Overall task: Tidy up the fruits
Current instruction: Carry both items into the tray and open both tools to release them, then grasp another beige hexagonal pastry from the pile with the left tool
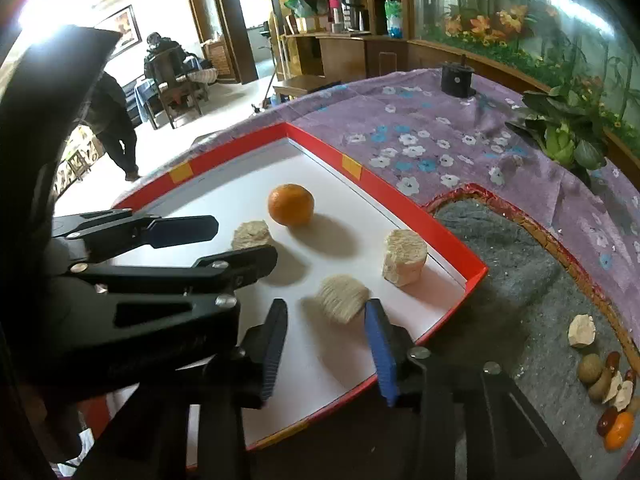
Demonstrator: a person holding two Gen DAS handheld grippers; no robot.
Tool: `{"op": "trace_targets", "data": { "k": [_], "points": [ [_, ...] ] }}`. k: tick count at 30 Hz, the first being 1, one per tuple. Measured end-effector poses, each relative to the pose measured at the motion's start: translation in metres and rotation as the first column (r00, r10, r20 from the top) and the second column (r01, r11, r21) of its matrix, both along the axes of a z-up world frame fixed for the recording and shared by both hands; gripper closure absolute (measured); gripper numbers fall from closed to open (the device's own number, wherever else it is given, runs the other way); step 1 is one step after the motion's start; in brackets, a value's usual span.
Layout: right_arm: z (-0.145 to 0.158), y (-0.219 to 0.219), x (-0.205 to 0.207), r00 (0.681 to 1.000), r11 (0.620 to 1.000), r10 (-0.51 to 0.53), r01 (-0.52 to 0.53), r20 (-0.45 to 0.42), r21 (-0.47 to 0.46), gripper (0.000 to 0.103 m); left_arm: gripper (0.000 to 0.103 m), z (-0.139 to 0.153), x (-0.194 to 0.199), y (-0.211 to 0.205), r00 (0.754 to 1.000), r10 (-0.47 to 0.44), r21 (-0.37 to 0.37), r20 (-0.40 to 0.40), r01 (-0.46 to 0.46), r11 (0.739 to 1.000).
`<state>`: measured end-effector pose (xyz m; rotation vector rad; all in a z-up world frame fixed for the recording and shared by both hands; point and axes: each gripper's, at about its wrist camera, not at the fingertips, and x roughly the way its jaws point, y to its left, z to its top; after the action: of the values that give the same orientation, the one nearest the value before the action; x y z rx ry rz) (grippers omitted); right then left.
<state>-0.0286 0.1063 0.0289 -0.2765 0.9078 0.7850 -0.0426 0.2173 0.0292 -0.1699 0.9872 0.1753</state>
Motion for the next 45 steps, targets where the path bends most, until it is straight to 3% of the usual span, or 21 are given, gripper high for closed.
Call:
{"op": "trace_targets", "data": {
  "k": [6,11,22,30,43,45],
  "points": [
    [0.016,-0.025,-0.013,0.998,0.998,-0.046,0.044,0.036,0.039,0.061,0.048,0.009,-0.008,-0.007,1.000,0.001,0.003,0.027,-0.001,1.000],
    [0.028,-0.056,-0.022,0.994,0.992,-0.104,0.100,0.042,0.081,0.055,0.048,0.025,-0.015,-0.029,0.997,-0.031,0.027,0.068,0.030,0.999],
    [0.033,-0.148,-0.043,0.958,0.965,-0.262,0.259,0.113,0.041,0.052,0.049,0.039,-0.011,-0.108,0.977,-0.191,0.013,0.094,0.190,0.982],
    [0.018,-0.223,-0.040,0.918,0.920,-0.392,0.389,0.061,0.052,0.052,0.049,0.024,0.017,-0.164,0.952,-0.300,-0.043,0.059,0.302,0.952],
    [0.009,-0.266,-0.028,0.909,0.904,-0.416,0.413,0.005,0.106,0.052,0.049,0.012,0.102,-0.204,0.979,-0.205,-0.137,-0.009,0.202,0.970],
    [0.009,-0.267,-0.027,0.911,0.906,-0.413,0.410,0.003,0.109,0.052,0.049,0.005,0.113,-0.209,0.982,-0.183,-0.124,-0.040,0.177,0.976]
  ]
}}
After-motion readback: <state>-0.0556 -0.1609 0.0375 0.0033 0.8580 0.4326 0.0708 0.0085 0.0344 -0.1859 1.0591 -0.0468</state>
